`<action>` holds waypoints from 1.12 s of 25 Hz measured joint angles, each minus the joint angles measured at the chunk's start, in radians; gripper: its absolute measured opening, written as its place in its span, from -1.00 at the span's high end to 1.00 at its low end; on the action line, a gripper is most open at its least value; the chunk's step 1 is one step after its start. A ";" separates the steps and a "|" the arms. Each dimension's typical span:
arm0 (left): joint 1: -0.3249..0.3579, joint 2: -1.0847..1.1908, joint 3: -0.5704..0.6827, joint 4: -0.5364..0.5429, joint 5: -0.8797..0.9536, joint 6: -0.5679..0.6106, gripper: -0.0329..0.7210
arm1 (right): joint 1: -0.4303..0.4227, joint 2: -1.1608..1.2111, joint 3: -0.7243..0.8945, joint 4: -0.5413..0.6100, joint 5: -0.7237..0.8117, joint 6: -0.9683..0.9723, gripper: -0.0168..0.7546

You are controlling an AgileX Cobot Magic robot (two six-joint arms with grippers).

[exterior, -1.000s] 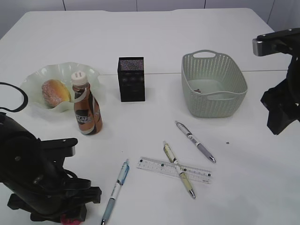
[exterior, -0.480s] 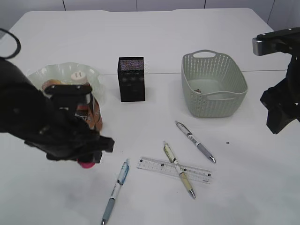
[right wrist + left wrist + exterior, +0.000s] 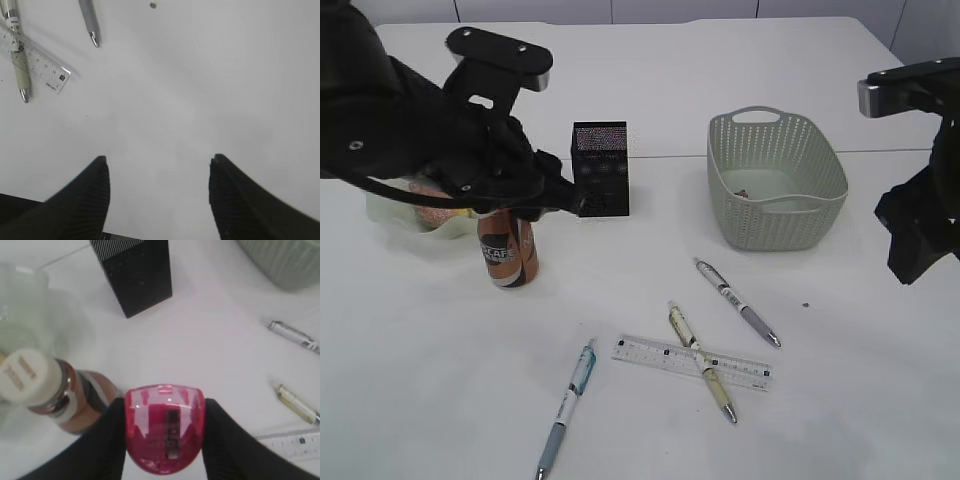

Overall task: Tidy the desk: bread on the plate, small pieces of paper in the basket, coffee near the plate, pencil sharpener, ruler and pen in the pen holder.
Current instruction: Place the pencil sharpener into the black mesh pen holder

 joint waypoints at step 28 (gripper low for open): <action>0.249 0.249 -0.216 -0.045 -0.565 -0.082 0.07 | 0.000 0.002 0.000 0.000 -0.060 -0.002 -0.23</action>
